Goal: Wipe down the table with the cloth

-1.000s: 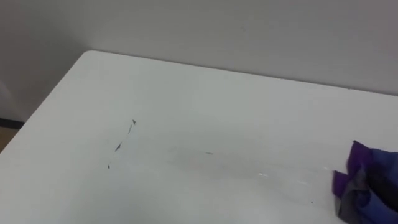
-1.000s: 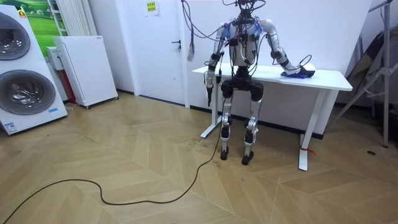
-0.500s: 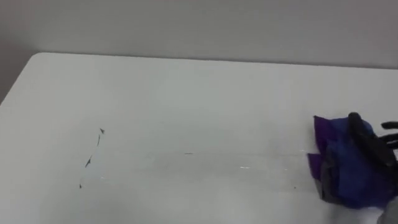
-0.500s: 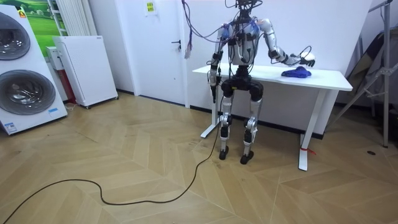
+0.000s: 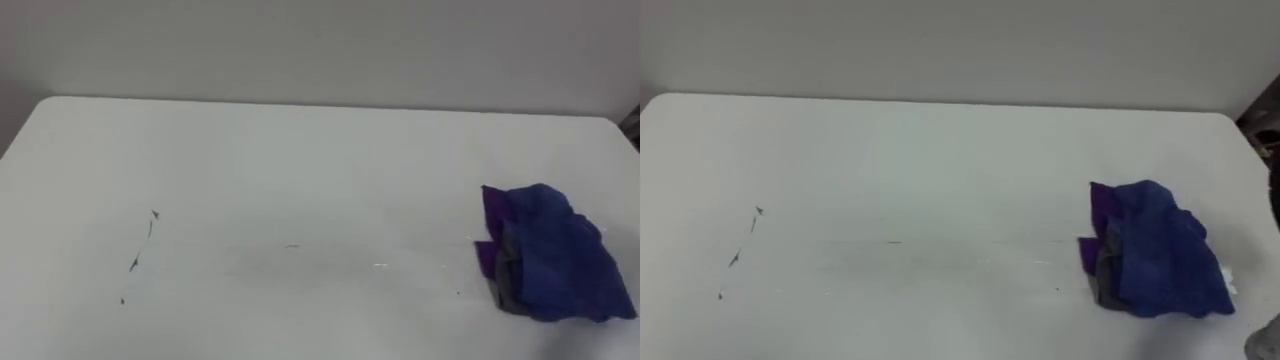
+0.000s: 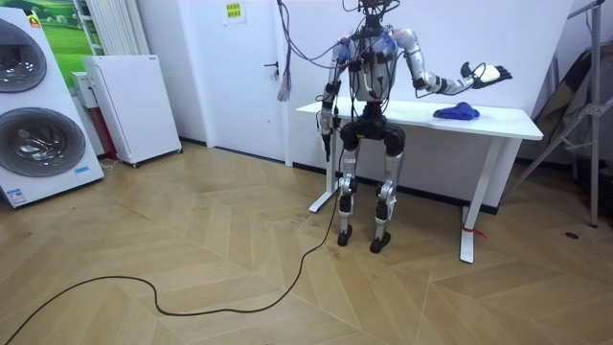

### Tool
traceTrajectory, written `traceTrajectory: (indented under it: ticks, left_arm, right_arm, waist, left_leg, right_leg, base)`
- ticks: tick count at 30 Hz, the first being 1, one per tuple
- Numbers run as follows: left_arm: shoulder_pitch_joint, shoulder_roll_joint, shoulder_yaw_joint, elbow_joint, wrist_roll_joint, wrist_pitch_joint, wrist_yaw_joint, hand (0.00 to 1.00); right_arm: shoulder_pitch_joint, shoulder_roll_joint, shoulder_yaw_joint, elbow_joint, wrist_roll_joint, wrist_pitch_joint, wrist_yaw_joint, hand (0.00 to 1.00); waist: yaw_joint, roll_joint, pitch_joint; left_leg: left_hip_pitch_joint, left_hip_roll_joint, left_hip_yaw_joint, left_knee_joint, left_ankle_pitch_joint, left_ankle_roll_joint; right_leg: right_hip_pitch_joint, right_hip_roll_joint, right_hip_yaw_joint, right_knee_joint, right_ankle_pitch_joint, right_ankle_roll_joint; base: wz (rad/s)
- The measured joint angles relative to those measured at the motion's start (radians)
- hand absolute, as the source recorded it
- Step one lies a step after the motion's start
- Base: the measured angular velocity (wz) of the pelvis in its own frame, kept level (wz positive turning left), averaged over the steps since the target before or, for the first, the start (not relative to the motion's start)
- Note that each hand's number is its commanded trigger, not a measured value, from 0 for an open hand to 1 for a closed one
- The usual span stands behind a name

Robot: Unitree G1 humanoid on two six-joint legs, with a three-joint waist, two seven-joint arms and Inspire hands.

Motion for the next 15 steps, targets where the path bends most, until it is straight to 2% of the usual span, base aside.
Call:
traceTrajectory:
  ticks: [3,8,12,15]
  left_arm:
    - [0.002,0.000,0.023,0.001,0.000,0.000,0.002,0.00]
    - [-0.009,0.002,0.031,-0.002,0.000,0.000,0.003,0.00]
    - [-0.012,0.002,0.031,-0.002,-0.023,0.001,0.002,0.00]
    - [-0.013,0.002,0.035,-0.002,-0.037,0.010,-0.001,0.00]
  right_arm:
    - [0.002,-0.008,-0.024,0.058,0.019,0.020,0.001,0.00]
    - [0.032,-0.013,-0.036,0.143,0.049,0.027,0.001,0.00]
    - [0.066,-0.013,-0.037,0.209,0.158,0.028,0.003,0.00]
    - [0.065,-0.018,-0.043,0.330,0.229,0.028,0.020,0.00]
  waist:
    - [-0.019,0.000,-0.0006]
    - [-0.035,-0.003,-0.0104]
    - [-0.033,-0.008,-0.0101]
    - [-0.034,-0.017,-0.0104]
  left_leg:
    - [-0.003,-0.003,0.000,0.000,0.000,0.000]
    - [-0.010,-0.004,0.000,0.002,0.000,0.000]
    - [-0.007,0.000,0.001,0.001,0.000,0.000]
    - [0.002,-0.001,0.001,0.000,0.000,0.000]
  right_leg:
    - [-0.004,0.001,0.004,0.000,0.000,0.000]
    - [-0.014,0.004,0.007,0.000,-0.001,-0.001]
    - [-0.015,0.004,0.022,0.000,-0.002,-0.001]
    - [-0.014,0.005,0.035,0.000,-0.006,-0.002]
  base:
    - [-0.01]
    - [-0.04]
    - [-0.06]
    - [-0.05]
